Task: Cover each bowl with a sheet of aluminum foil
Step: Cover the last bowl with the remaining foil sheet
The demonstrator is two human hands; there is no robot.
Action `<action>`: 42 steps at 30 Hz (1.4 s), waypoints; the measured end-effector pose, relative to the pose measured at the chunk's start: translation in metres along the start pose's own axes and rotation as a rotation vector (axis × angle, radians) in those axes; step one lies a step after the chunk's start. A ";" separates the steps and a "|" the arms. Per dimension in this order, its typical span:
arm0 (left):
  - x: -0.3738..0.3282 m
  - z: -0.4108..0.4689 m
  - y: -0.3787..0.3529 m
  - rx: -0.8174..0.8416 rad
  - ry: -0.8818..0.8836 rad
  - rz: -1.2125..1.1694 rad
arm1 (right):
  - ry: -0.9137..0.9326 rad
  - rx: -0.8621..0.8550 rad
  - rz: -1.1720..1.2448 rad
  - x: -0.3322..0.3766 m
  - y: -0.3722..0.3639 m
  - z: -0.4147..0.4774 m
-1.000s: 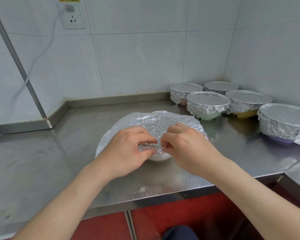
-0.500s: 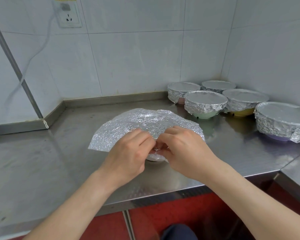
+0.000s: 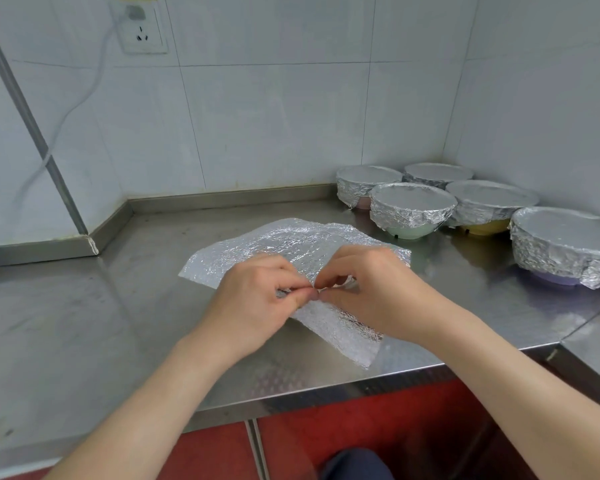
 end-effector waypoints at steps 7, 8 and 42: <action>0.005 -0.004 -0.007 -0.010 -0.113 0.048 | 0.041 0.025 -0.107 -0.003 -0.002 0.002; 0.007 -0.004 -0.008 -0.016 -0.144 0.092 | 0.051 0.026 -0.136 -0.003 -0.004 0.002; 0.020 -0.010 0.001 -0.044 -0.060 -0.095 | -0.026 -0.024 -0.116 0.019 -0.015 0.007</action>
Point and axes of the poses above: each hand's wrist, its own z-axis towards the middle knuckle, its own y-axis out of the back of the hand, x = y × z, the point moved 1 cm from there along z, towards the middle knuckle, and after that the axes turned 8 degrees about x, right-handed, at the moved point
